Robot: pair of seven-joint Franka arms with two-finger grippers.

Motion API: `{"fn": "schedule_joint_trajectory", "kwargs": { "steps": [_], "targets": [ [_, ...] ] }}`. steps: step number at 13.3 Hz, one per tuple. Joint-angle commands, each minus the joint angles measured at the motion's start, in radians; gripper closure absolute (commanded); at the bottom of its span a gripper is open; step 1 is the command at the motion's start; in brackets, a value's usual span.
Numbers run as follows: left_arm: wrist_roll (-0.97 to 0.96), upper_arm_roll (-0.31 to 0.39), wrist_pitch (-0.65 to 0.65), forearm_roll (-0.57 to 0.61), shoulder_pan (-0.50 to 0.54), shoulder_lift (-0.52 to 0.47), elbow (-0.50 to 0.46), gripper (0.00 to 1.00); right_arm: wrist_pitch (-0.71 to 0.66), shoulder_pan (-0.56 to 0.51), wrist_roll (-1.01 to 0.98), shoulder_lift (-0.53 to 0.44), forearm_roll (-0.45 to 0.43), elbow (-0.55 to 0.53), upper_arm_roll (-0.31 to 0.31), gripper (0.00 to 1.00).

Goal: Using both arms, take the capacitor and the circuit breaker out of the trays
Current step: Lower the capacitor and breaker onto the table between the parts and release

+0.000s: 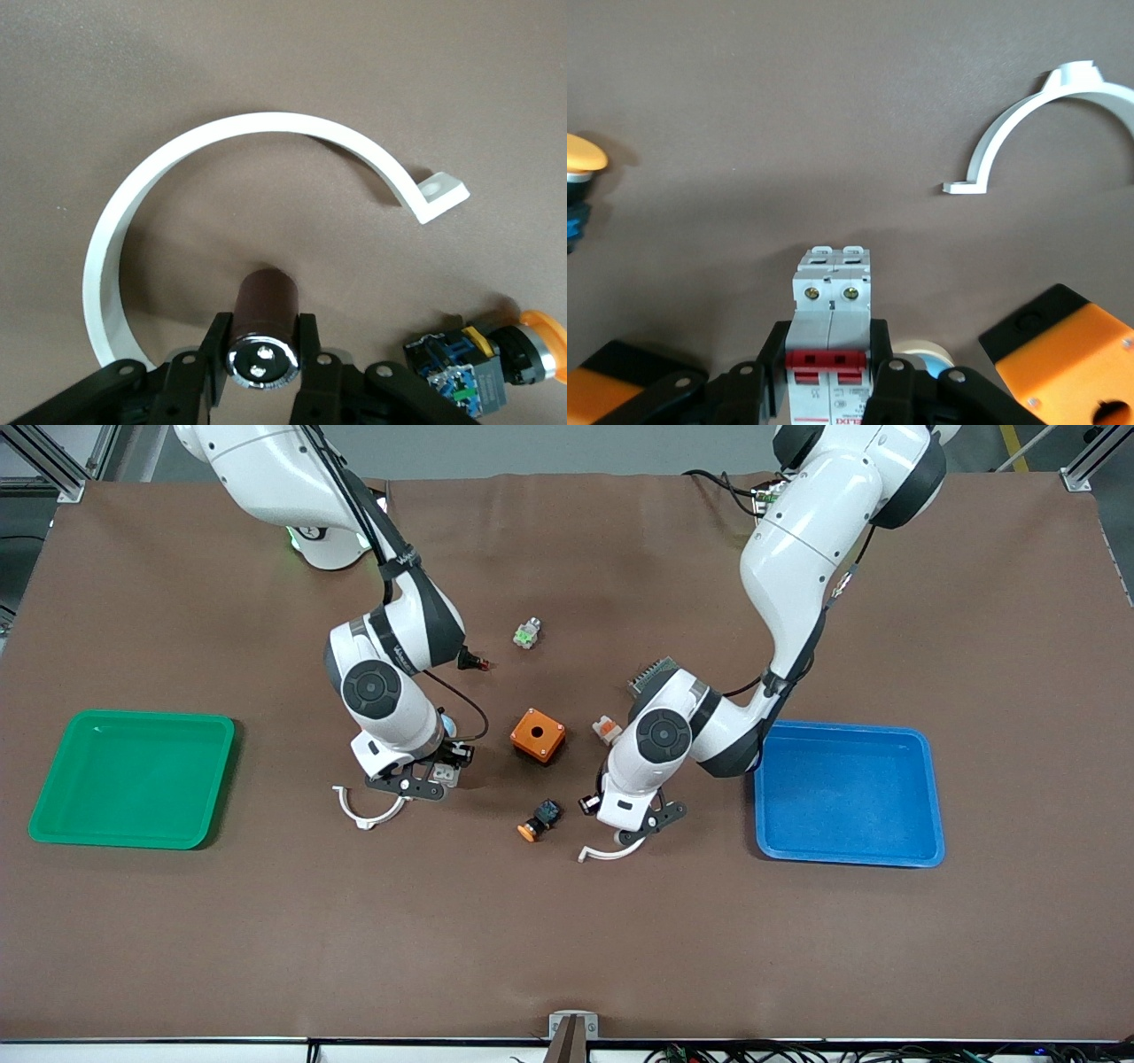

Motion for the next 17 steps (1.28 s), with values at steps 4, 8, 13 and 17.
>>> {"fn": "schedule_joint_trajectory", "kwargs": {
  "steps": [4, 8, 13, 17],
  "targets": [
    [-0.012, 0.015, 0.004, 0.017, -0.012, 0.046, 0.036, 0.55, -0.002, 0.008, 0.003, 0.058, 0.086, 0.058, -0.006, 0.85],
    [-0.015, 0.03, -0.018, 0.031, -0.021, 0.014, 0.035, 0.0, 0.001, 0.017, 0.003, 0.093, 0.107, 0.081, -0.006, 0.84],
    [0.036, 0.029, -0.25, 0.182, 0.014, -0.149, 0.038, 0.0, -0.016, 0.016, 0.002, 0.078, 0.106, 0.081, -0.007, 0.0],
    [0.302, 0.029, -0.416, 0.182, 0.137, -0.314, 0.025, 0.0, -0.204, -0.009, -0.014, -0.051, 0.096, 0.077, -0.015, 0.0]
  ]
}}
